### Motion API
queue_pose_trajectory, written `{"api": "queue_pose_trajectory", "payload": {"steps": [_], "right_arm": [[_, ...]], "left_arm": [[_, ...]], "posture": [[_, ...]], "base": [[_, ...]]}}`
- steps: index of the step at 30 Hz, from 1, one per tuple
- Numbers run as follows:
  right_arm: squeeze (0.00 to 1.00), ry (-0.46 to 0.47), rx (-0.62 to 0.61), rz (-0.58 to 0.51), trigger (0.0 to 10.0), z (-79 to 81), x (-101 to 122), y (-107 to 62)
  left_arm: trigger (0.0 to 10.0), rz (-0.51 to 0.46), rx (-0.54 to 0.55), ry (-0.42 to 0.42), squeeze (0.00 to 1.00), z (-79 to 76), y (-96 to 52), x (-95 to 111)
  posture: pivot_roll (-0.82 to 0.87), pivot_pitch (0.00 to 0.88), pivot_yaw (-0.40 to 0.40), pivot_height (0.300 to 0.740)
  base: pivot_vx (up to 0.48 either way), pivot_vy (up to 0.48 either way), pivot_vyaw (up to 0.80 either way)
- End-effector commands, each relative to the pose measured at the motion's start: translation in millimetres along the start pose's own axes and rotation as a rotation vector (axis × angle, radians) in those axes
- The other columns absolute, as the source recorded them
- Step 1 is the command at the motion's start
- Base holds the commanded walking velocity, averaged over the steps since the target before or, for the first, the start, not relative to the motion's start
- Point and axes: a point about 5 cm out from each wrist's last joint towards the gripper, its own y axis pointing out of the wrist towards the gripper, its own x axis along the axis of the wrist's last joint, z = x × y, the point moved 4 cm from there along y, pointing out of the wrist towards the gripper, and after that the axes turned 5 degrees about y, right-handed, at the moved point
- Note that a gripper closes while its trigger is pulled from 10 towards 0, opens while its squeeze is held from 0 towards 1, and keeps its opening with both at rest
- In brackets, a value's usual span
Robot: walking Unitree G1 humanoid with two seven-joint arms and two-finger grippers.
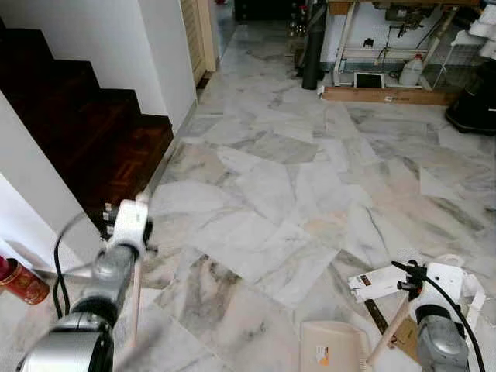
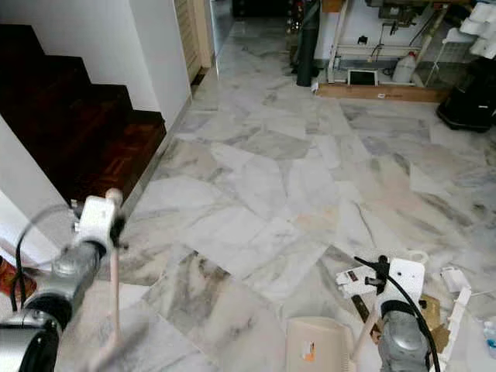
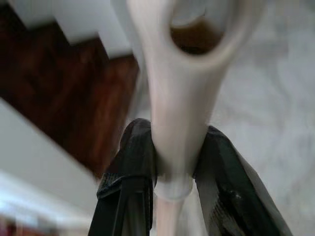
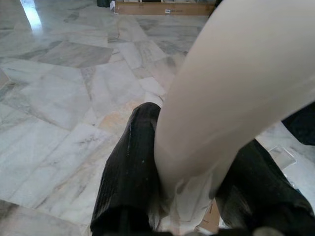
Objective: Sweep floor
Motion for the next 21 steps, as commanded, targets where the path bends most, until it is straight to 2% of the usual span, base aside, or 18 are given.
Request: {"api": "queue_pose_trajectory", "payload": {"steps": [1, 2, 5, 6, 8, 12, 13, 15, 16, 18, 19, 20, 21], "right_arm": [[0.0, 0.001, 0.026, 0.021, 0.0, 9.8, -5, -1.2], [0.0, 0.008, 0.041, 0.008, 0.0, 18.7, -3, -0.8], [0.0, 0.013, 0.054, -0.009, 0.0, 26.8, 0, 0.2], [0.0, 0.016, 0.071, -0.031, 0.0, 35.1, 6, 1.9], [0.0, 0.034, 0.068, -0.047, 0.0, 39.6, 10, 3.5], [0.0, 0.102, 0.023, -0.133, 0.0, 49.4, 32, 9.1], [0.0, 0.142, 0.001, -0.159, 0.0, 49.3, 39, 10.9], [0.0, 0.159, -0.006, -0.186, 0.0, 49.4, 46, 11.8], [0.0, 0.174, -0.017, -0.233, 0.0, 48.7, 58, 14.0], [0.0, 0.213, -0.039, -0.253, 0.0, 47.6, 65, 15.8], [0.0, 0.213, -0.023, -0.262, 0.0, 52.2, 71, 17.9], [0.0, 0.213, -0.023, -0.262, 0.0, 52.2, 71, 17.9], [0.0, 0.207, -0.013, -0.279, 7.1, 57.0, 77, 18.9]], "left_arm": [[10.0, -0.062, 0.04, -0.009, 0.0, 11.0, 4.2, 17], [10.0, -0.141, 0.048, -0.023, 0.0, 9.3, 8.8, 40], [10.0, -0.188, 0.052, -0.041, 0.0, 5.0, 10.2, 52], [10.0, -0.221, 0.055, -0.067, 0.0, -1.4, 9.6, 58], [10.0, -0.24, 0.058, -0.093, 0.0, -6.9, 8.3, 61], [10.0, -0.261, 0.018, -0.171, 0.0, -31.9, 3.1, 61], [10.0, -0.271, 0.007, -0.189, 0.0, -38.9, 1.6, 63], [10.0, -0.281, 0.001, -0.203, 0.0, -43.2, 0.4, 65], [10.0, -0.298, -0.011, -0.23, 0.0, -52.2, -1.8, 69], [10.0, -0.314, -0.022, -0.248, 0.0, -58.9, -3.8, 73], [10.0, -0.327, -0.041, -0.266, 0.0, -67.8, -5.3, 78], [10.0, -0.327, -0.041, -0.266, 0.0, -67.8, -5.3, 78], [10.0, -0.338, -0.049, -0.285, 0.0, -73.8, -6.5, 83]], "posture": [[-0.02, 0.0, 0.044, 0.74], [-0.02, 0.0, 0.043, 0.74], [-0.03, 0.0, 0.04, 0.74], [-0.03, 0.0, 0.038, 0.74], [-0.03, 0.0, 0.036, 0.74], [-0.05, 0.0, 0.024, 0.74], [-0.05, 0.0, 0.018, 0.74], [-0.05, 0.0, 0.017, 0.74], [-0.05, 0.0, 0.013, 0.74], [-0.06, 0.0, 0.011, 0.74], [-0.06, 0.0, 0.003, 0.74], [-0.06, 0.0, 0.003, 0.74], [-0.06, 0.0, 0.0, 0.74]], "base": [[0.0, 0.0, 0.0], [0.0, 0.0, 0.0], [0.0, 0.0, 0.0], [0.0, 0.0, 0.0], [0.0, 0.0, 0.0], [0.0, 0.0, 0.0], [0.0, 0.0, 0.0], [0.0, 0.0, 0.0], [0.0, 0.0, 0.0], [0.0, 0.0, 0.0], [0.0, 0.0, 0.0], [0.0, 0.0, 0.0], [0.0, 0.0, 0.0]]}}
